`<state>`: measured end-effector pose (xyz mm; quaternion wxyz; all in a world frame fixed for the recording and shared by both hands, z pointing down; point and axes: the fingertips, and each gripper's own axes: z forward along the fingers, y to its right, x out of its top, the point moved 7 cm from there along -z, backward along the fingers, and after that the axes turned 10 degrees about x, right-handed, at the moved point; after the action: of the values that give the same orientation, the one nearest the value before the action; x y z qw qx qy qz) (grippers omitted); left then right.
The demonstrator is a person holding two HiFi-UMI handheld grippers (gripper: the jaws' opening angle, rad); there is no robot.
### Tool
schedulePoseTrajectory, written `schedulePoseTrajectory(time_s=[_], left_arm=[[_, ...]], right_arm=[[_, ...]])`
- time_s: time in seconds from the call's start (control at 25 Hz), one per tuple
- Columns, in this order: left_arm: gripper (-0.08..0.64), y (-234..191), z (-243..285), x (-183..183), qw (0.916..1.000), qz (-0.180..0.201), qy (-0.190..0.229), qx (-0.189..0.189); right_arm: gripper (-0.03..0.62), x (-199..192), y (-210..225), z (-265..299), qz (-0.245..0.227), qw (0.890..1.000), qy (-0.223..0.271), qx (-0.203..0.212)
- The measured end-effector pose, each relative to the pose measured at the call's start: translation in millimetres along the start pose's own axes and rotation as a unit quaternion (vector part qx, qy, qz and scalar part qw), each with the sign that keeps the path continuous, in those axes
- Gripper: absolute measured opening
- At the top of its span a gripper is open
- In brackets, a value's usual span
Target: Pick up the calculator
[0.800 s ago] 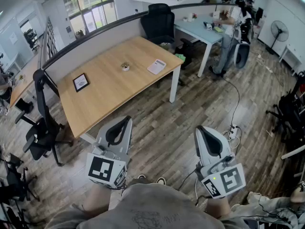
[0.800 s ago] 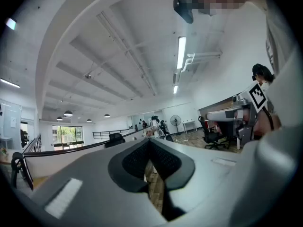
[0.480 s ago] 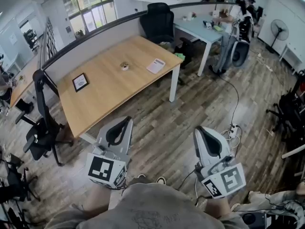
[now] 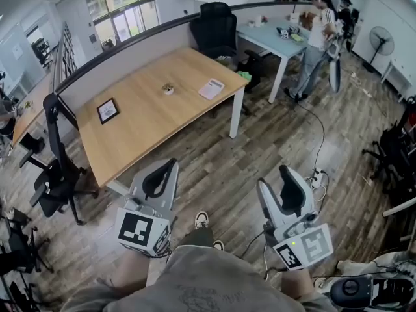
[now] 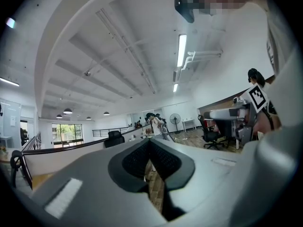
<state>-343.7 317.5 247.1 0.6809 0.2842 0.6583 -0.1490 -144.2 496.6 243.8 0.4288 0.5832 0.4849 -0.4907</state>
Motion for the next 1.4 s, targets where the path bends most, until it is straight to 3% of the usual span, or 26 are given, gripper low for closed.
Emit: schedulePoseTrajectory(time_s=[0.6,1.4], left_arm=[[0.002,-26.4,95.7,-20.4,0.9998,-0.011,-0.008,-0.011],[0.002,-151.0,320.9,-45.7,0.9988,-0.016,-0.039,-0.026]], right_arm=[[0.204,-23.1,73.0,68.6,0.01,0.999,-0.037,-0.003],[0.204,-45.5,217.9,282.2,0.029,0.997,-0.076,-0.017]])
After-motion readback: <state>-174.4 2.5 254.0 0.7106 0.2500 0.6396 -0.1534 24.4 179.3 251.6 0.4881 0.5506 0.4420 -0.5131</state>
